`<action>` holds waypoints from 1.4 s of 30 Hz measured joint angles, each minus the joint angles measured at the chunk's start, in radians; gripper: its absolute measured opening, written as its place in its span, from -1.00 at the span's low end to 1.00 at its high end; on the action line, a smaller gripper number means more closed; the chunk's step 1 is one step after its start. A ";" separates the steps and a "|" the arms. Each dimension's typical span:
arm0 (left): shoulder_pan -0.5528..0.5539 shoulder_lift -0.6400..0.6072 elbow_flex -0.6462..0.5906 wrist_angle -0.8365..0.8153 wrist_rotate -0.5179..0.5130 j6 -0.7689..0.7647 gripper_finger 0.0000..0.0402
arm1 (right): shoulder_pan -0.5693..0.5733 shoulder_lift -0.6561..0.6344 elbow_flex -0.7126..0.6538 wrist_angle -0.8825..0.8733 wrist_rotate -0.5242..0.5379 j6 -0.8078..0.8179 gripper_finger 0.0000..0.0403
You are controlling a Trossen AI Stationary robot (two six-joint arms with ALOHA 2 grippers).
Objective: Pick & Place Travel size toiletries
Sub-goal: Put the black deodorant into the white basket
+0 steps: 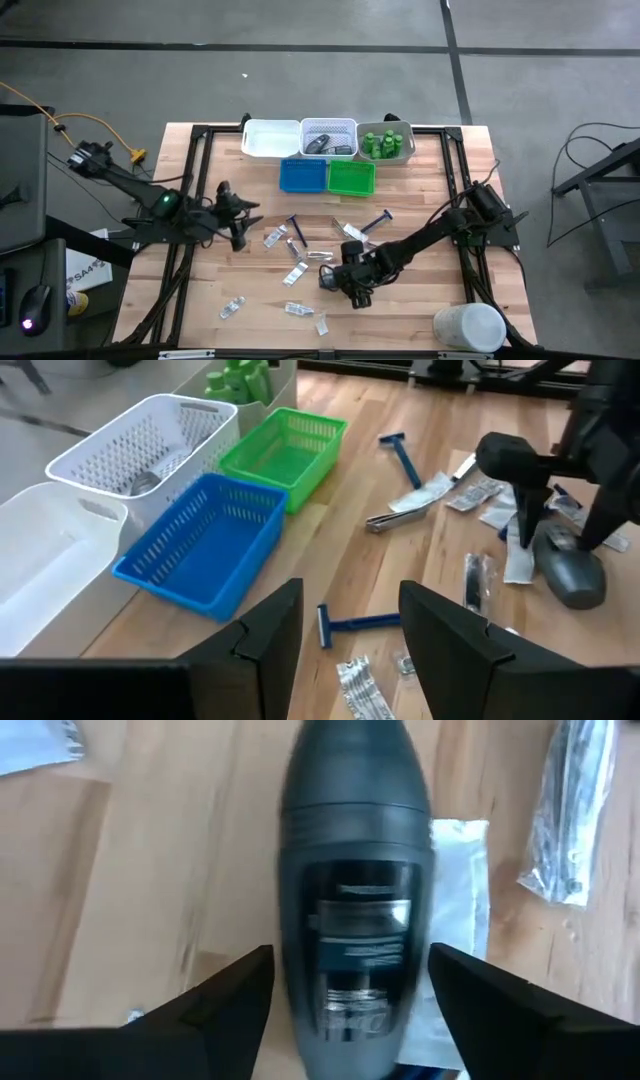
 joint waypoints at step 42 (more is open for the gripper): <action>-0.018 0.000 0.000 -0.007 -0.002 0.004 -0.17 | -0.309 -0.288 0.047 -0.237 0.655 -0.514 -0.06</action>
